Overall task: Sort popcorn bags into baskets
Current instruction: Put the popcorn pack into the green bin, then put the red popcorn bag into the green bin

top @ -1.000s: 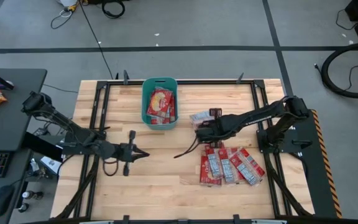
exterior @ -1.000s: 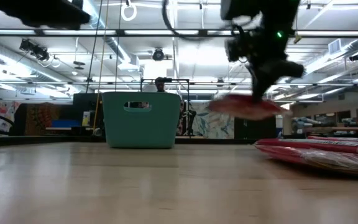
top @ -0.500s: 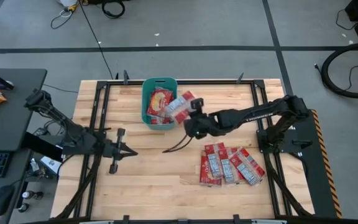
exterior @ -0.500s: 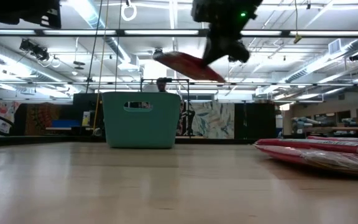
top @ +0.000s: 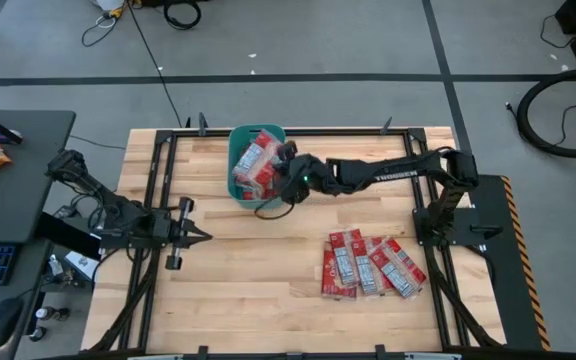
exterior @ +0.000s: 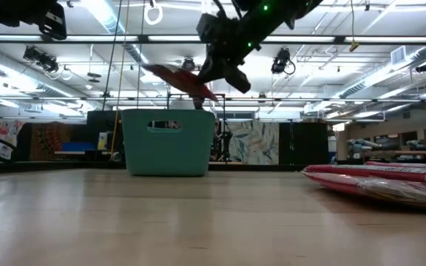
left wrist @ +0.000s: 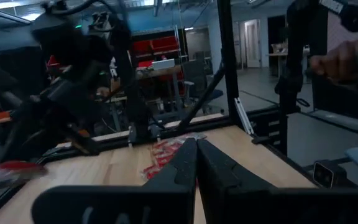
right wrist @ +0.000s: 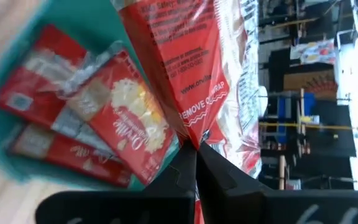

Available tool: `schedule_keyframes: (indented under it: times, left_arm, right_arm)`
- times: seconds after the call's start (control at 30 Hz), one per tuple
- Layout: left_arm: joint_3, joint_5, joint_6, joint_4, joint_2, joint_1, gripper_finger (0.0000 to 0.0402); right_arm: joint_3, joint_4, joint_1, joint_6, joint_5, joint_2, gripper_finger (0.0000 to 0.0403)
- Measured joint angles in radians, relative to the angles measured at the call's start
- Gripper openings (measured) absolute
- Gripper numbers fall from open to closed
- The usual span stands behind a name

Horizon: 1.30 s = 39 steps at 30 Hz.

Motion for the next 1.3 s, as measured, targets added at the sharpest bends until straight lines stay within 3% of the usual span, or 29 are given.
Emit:
schedule_keyframes:
  times: [0.17, 0.53, 0.77, 0.9, 1.1, 1.3]
  left_arm:
    - [0.000, 0.000, 0.001, 0.004, -0.001, 0.000, 0.0013]
    - [0.000, -0.007, 0.000, 0.021, 0.000, 0.000, 0.0013]
    - [0.000, -0.008, -0.014, 0.022, 0.000, 0.000, 0.0013]
    - [0.000, -0.016, -0.018, 0.023, 0.000, 0.000, 0.0013]
    - [0.000, -0.023, -0.017, 0.022, 0.000, 0.000, 0.0013]
    - [0.000, -0.023, -0.002, 0.024, 0.000, 0.000, 0.0013]
  right_arm:
    - [0.000, 0.032, -0.075, -0.087, -0.084, 0.035, 0.0007]
    - [0.000, 0.140, -0.142, -0.380, -0.115, 0.178, 0.0020]
    - [0.000, 0.167, -0.155, -0.402, -0.132, 0.187, 0.0057]
    - [0.000, 0.183, -0.157, -0.386, -0.087, 0.181, 0.0091]
    - [0.002, 0.185, -0.112, -0.076, 0.033, 0.126, 0.0119]
    - [0.002, -0.076, -0.041, 0.308, 0.182, 0.039, 0.0119]
